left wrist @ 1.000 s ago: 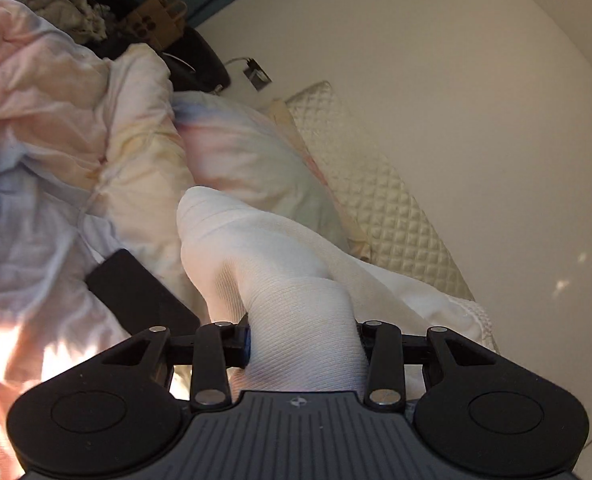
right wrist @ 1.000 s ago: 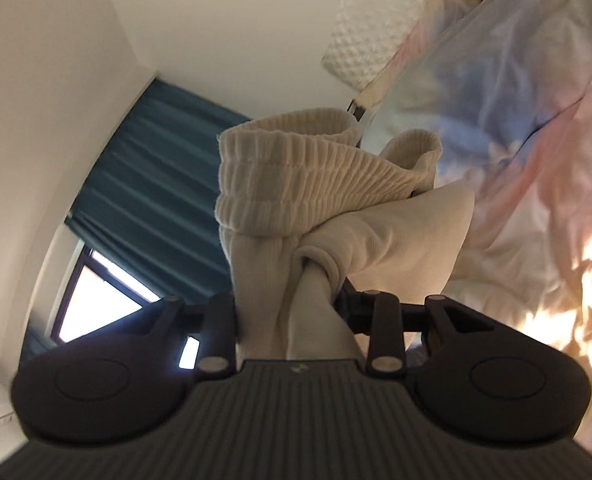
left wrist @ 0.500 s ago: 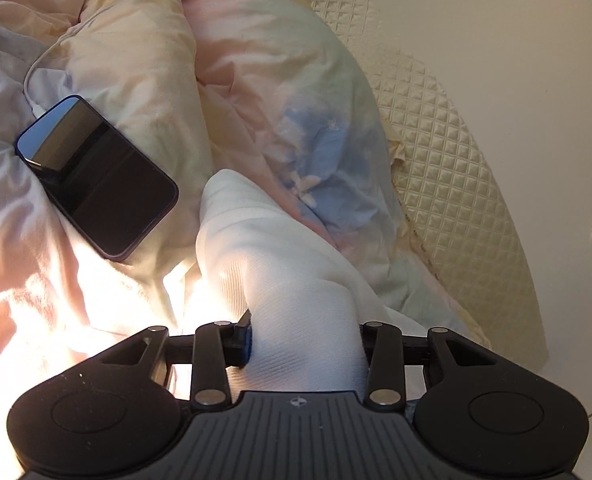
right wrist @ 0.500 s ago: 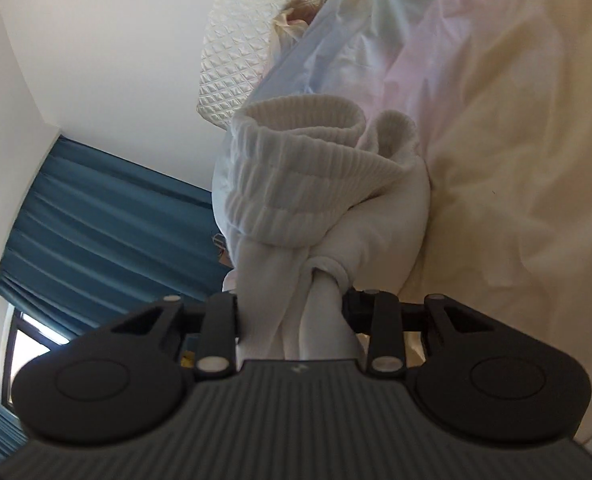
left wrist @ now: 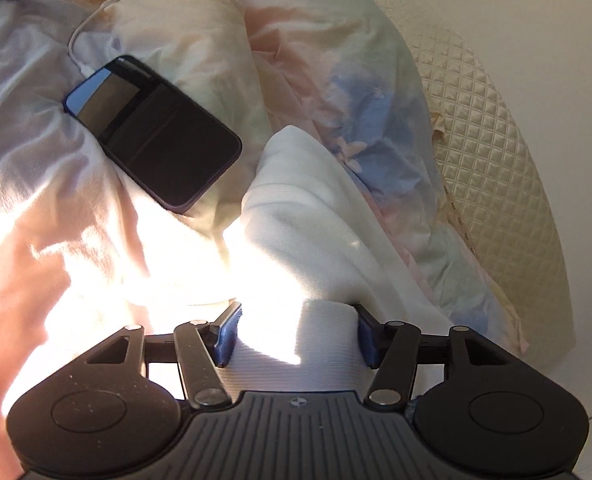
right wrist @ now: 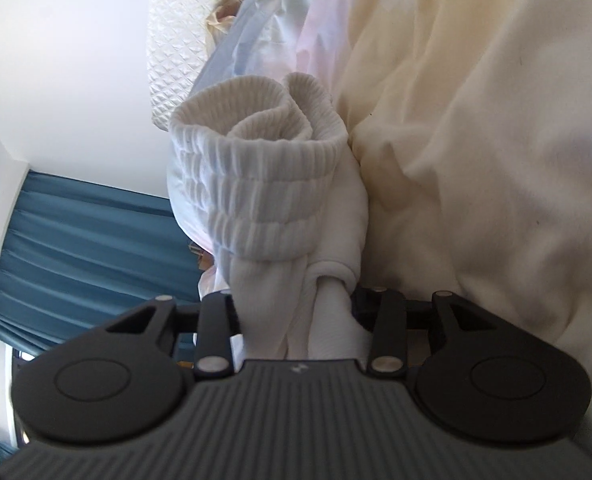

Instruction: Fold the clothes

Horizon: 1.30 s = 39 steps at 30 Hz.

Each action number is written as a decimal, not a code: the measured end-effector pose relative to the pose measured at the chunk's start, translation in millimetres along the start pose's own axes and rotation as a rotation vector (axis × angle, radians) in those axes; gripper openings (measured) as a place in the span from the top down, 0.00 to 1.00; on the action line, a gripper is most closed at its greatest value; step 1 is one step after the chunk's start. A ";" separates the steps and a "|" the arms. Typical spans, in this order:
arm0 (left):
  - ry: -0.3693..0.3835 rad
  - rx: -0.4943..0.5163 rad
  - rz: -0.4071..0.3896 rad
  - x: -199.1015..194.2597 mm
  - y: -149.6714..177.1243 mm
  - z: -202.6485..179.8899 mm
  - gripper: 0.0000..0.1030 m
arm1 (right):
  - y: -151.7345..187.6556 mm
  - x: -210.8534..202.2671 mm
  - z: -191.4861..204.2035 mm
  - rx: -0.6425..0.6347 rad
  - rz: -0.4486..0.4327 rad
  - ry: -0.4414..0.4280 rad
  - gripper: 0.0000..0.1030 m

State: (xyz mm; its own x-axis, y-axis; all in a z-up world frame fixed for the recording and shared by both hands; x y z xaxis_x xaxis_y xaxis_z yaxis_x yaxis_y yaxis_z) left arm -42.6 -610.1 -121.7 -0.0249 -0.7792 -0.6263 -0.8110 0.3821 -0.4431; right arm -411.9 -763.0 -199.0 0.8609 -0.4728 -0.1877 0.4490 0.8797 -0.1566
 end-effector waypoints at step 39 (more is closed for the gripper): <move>-0.273 0.659 -0.460 -323.0 190.0 -109.2 0.00 | 225.8 -156.0 206.9 -1.022 -0.041 0.306 0.16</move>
State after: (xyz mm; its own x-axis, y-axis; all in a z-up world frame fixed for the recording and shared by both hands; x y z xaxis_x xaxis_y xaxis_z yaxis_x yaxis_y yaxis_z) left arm -252.5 -340.2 66.4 0.4350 -0.8129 -0.3873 -0.1976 0.3335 -0.9218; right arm -395.3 -480.1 -4.4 0.6895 -0.6186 -0.3767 -0.0592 0.4703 -0.8805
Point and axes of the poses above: each gripper's, at about its wrist camera, not at the fingertips, and x roughly the way its jaws point, z to its left, y to its underside, the point moved 1 cm from there along x, roughly the way its jaws point, and after that the axes turned 6 degrees about -y, right-handed, at the moved point
